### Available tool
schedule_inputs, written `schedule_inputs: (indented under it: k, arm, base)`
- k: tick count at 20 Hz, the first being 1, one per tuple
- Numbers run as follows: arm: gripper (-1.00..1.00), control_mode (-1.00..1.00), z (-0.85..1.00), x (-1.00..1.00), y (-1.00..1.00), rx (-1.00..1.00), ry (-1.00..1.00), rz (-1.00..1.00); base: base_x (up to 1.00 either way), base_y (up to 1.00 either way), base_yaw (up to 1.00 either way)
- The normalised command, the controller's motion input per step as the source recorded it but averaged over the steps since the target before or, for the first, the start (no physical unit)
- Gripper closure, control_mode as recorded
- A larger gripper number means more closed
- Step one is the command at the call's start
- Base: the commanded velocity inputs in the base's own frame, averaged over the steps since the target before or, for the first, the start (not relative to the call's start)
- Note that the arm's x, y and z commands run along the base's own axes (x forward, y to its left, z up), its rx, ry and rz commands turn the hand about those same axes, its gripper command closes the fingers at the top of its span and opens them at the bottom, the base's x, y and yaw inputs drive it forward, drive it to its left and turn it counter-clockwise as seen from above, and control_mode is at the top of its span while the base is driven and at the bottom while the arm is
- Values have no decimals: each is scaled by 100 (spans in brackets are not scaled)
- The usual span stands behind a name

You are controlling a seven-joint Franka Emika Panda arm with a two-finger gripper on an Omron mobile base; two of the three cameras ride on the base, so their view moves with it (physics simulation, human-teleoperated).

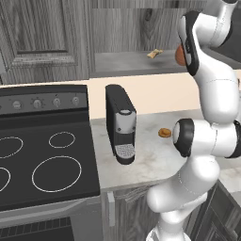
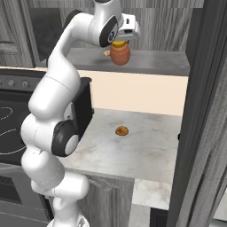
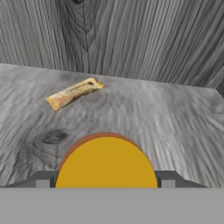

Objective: Pick the honey bottle and bar from the counter and place them in the cabinets closest to them.

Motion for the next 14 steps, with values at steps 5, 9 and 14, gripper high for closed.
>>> schedule_inputs:
  k: [5,9,14]
  arm:
    - [100,-100,0,27,0,0,3,0]
    - [100,-100,-6,34,0,-1,6,0]
    - [100,-100,-2,44,0,0,5,0]
  base:
    - [0,0,0]
    - [0,0,0]
    - [0,0,0]
